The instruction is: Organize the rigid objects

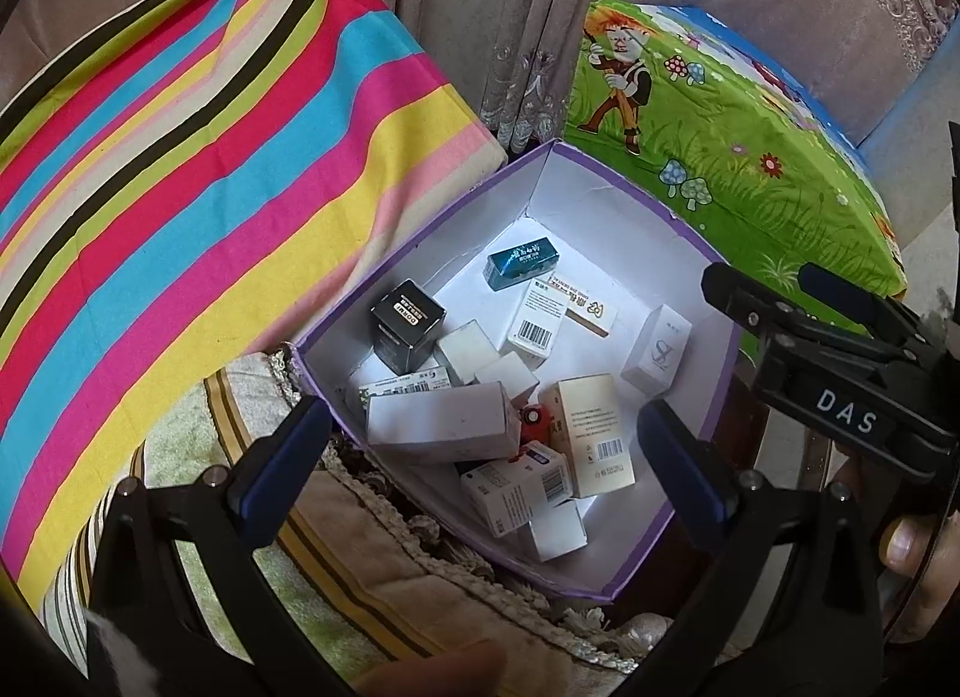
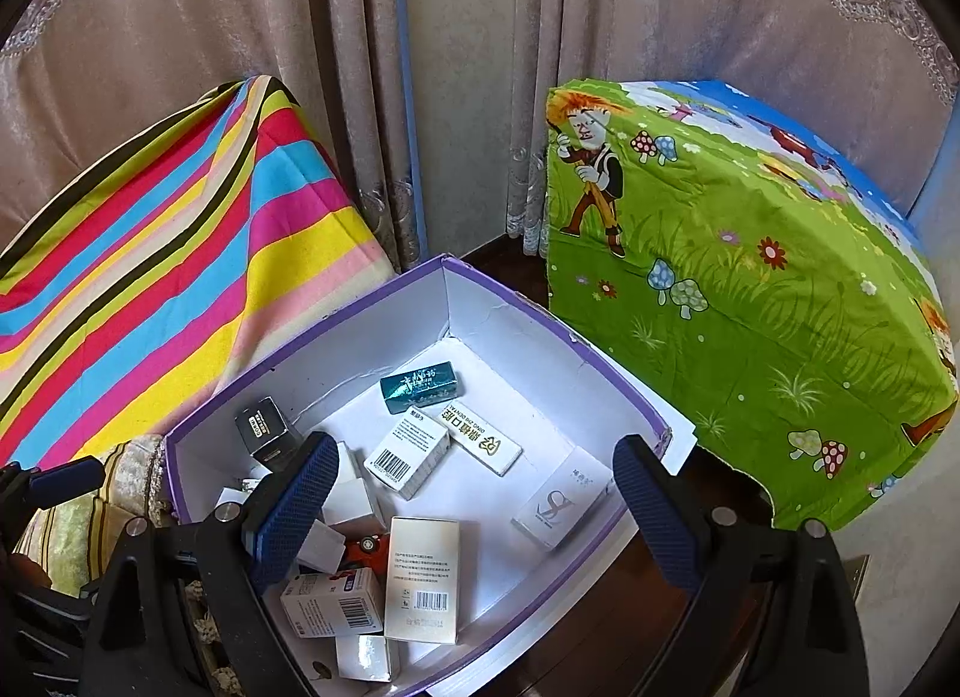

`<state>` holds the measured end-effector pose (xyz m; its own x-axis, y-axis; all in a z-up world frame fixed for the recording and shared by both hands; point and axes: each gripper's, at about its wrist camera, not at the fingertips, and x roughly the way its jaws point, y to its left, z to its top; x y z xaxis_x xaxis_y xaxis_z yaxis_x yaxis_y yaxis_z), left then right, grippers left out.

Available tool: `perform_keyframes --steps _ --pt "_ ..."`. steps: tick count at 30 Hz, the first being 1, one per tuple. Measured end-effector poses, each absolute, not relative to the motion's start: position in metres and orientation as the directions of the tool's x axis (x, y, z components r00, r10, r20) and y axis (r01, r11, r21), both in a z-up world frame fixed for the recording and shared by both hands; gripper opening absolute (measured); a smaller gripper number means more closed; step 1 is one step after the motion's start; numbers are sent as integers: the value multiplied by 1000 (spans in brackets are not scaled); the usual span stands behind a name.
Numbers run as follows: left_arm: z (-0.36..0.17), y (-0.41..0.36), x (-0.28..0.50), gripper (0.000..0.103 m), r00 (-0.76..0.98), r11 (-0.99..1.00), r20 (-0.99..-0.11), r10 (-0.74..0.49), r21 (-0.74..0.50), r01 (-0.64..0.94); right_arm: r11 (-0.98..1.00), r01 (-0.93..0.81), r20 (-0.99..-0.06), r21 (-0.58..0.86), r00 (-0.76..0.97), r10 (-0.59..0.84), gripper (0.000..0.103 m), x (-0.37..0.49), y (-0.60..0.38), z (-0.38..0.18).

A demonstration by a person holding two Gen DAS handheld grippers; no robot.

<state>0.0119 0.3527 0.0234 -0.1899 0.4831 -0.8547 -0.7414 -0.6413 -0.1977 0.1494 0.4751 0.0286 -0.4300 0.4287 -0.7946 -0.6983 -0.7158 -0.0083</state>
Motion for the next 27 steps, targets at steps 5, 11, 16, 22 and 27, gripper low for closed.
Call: perform_keyframes --steps 5,11,16,22,27 --pt "23 352 12 103 -191 -646 -856 481 -198 -738 -716 -698 -795 -8 -429 428 94 149 475 29" --pt "22 354 12 103 -189 -641 -858 478 -194 -742 -714 -701 -795 -9 -428 430 94 150 475 30" --pt "21 354 12 103 -188 -643 -861 472 -190 -742 -712 -702 -799 -8 -424 426 94 151 476 29" --pt "20 354 11 103 -182 -644 -864 470 -194 -740 -711 -703 -801 -6 -422 424 94 151 476 27" --pt "20 354 11 103 -181 -644 -865 468 -194 -740 -712 -703 -802 -7 -422 424 94 151 476 27"
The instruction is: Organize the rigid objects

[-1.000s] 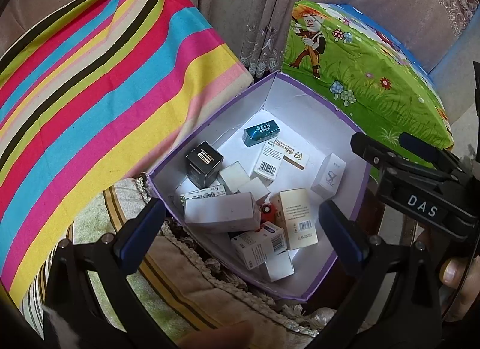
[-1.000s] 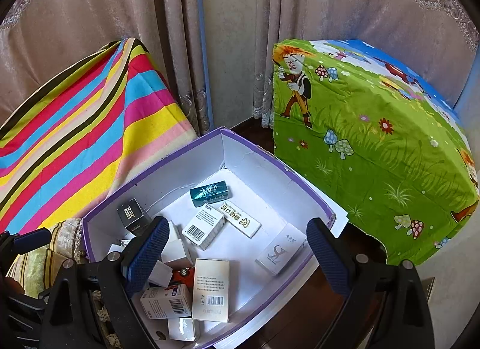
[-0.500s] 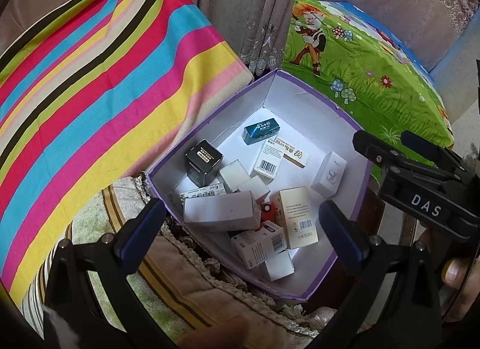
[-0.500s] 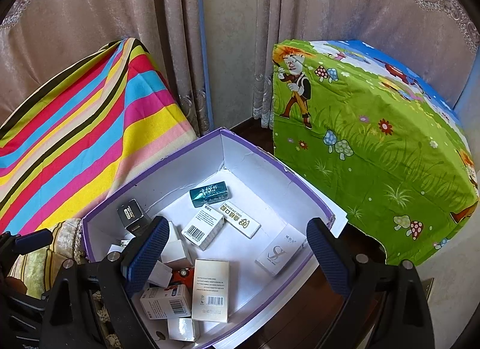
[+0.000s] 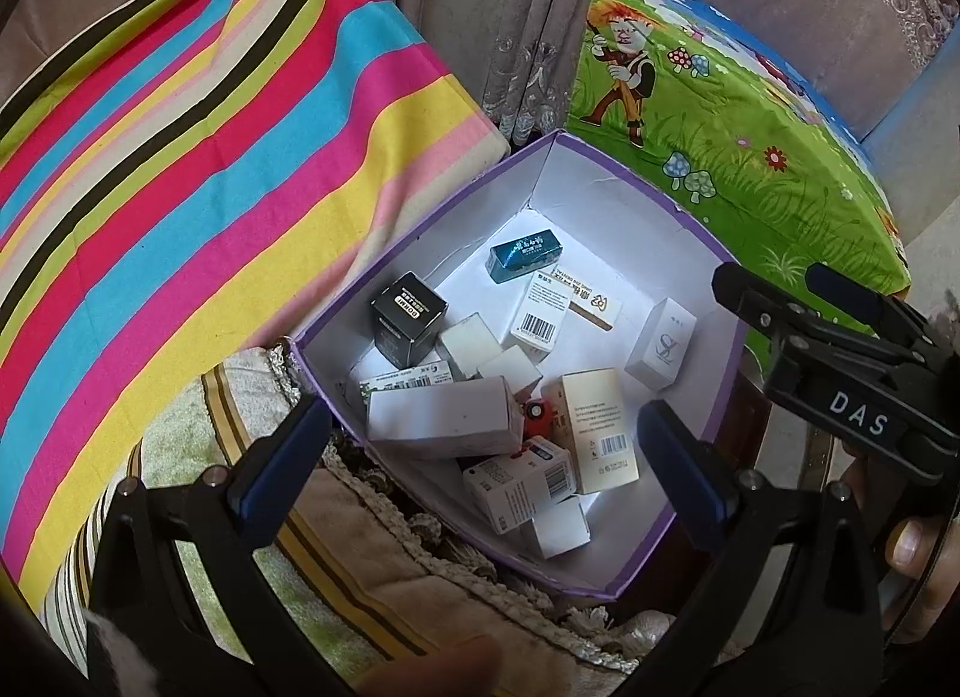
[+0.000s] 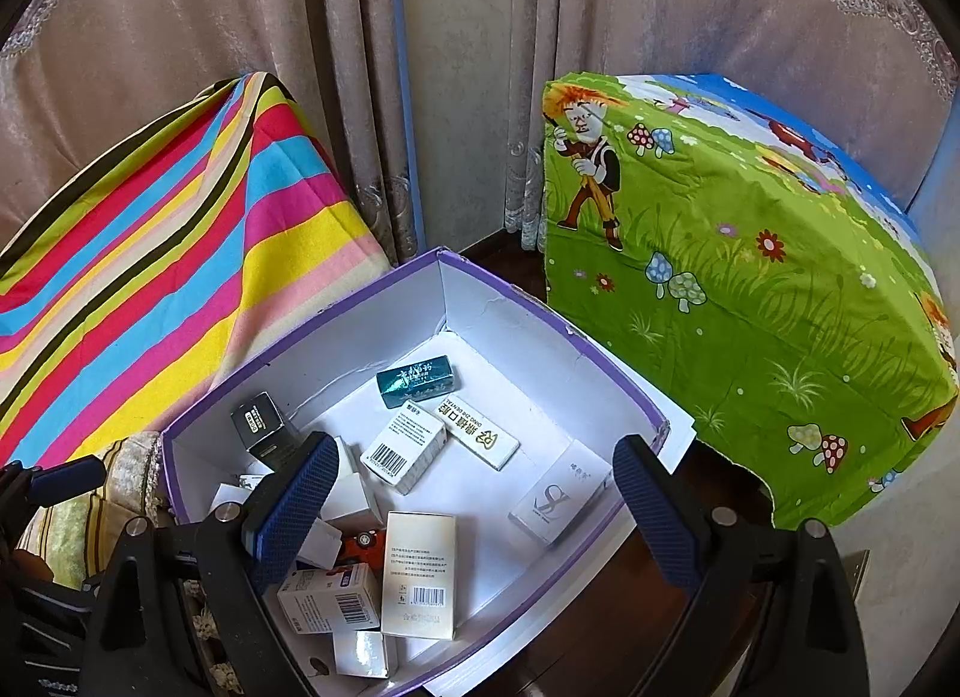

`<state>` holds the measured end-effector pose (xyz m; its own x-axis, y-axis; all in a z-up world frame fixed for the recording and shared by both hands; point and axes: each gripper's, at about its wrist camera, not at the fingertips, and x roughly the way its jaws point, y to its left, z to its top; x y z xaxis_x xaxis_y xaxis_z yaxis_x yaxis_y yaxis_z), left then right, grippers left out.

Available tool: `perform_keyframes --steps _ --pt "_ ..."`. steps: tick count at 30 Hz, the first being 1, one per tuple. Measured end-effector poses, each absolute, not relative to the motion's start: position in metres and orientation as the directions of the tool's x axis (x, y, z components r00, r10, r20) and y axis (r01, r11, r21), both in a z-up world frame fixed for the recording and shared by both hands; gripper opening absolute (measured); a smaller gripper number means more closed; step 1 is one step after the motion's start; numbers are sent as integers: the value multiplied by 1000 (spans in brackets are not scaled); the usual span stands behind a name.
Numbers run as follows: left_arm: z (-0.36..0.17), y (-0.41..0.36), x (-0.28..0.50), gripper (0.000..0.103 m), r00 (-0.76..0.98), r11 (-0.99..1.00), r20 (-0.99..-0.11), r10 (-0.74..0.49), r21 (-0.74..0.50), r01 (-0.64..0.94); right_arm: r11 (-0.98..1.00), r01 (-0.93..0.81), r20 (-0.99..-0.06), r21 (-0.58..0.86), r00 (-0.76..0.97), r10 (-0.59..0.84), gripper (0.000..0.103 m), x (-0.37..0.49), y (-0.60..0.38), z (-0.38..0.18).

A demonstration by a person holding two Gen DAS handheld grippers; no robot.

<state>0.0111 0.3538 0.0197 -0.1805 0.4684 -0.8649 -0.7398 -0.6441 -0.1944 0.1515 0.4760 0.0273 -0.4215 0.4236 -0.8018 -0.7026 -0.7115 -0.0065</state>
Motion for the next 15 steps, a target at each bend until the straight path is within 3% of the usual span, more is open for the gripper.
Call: perform_keyframes --steps 15 --pt "17 352 13 103 -185 -644 -857 482 -202 -738 -709 -705 -807 -2 -418 417 94 153 475 24"
